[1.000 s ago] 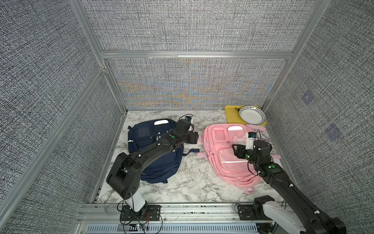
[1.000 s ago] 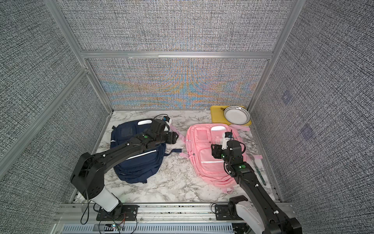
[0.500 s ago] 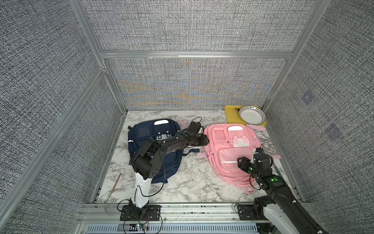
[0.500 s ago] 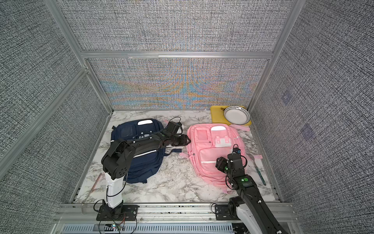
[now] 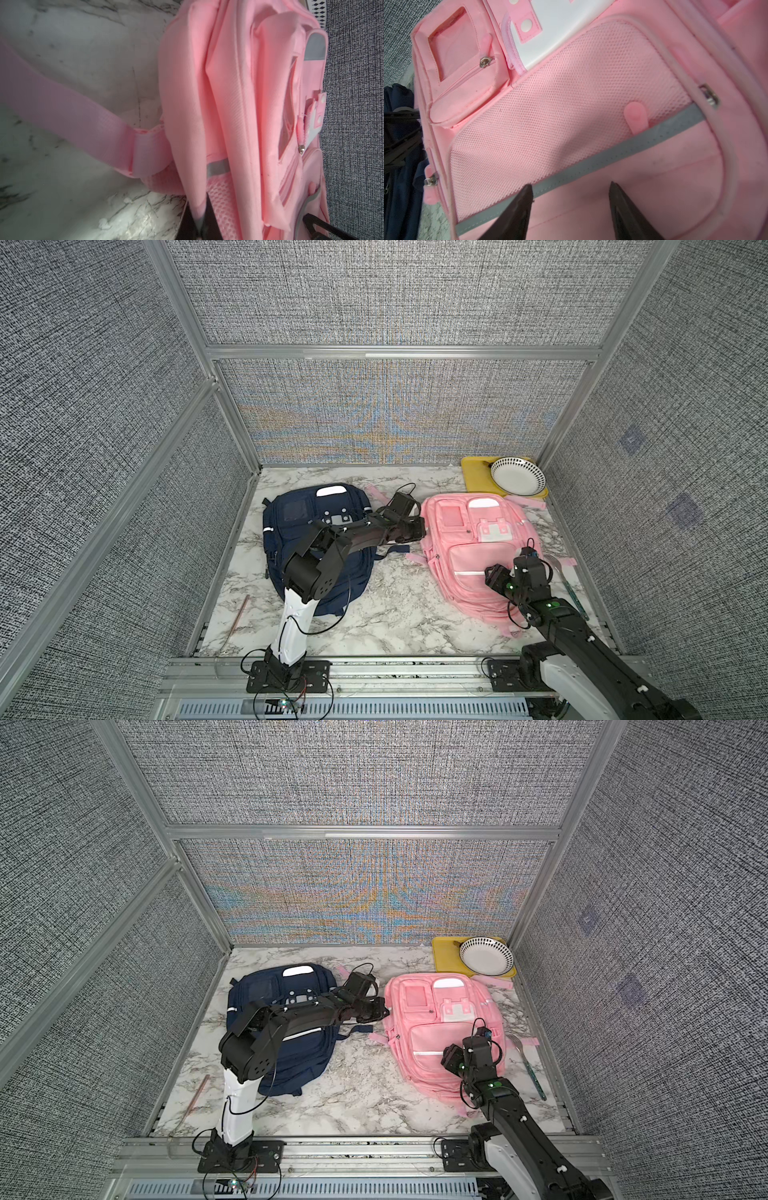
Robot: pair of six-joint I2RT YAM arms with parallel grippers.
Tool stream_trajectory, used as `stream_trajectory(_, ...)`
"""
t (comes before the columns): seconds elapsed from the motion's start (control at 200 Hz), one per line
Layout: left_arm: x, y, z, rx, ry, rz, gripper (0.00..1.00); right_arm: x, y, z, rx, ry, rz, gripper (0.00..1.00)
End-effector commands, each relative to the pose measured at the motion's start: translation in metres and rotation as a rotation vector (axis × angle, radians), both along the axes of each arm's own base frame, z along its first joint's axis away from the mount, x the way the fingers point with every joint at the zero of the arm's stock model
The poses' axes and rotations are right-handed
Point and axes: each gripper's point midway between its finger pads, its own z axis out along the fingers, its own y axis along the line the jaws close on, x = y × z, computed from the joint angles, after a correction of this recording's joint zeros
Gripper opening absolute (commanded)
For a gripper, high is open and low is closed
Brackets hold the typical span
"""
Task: Zip up the backpack
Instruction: Adjust the backpack at the center of the board.
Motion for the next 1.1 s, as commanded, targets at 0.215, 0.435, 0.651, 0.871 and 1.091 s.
stream_trajectory(0.215,0.013,0.023,0.051,0.003,-0.142,0.025,0.00,0.030,0.033,-0.007,0.067,0.036,0.140,0.60)
stream_trajectory(0.435,0.017,0.055,0.047,0.037,-0.135,0.092,0.00,0.079,0.055,0.003,0.033,0.014,0.249,0.58)
stream_trajectory(0.651,0.017,0.071,0.046,0.055,-0.117,0.119,0.00,0.116,0.063,0.019,-0.019,-0.031,0.286,0.57)
stream_trajectory(0.871,0.016,0.072,0.042,0.048,-0.087,0.141,0.00,0.124,0.071,0.056,-0.030,-0.078,0.306,0.55)
stream_trajectory(1.091,0.013,0.065,0.041,0.008,-0.064,0.137,0.00,0.076,0.124,0.090,0.067,-0.093,0.367,0.50)
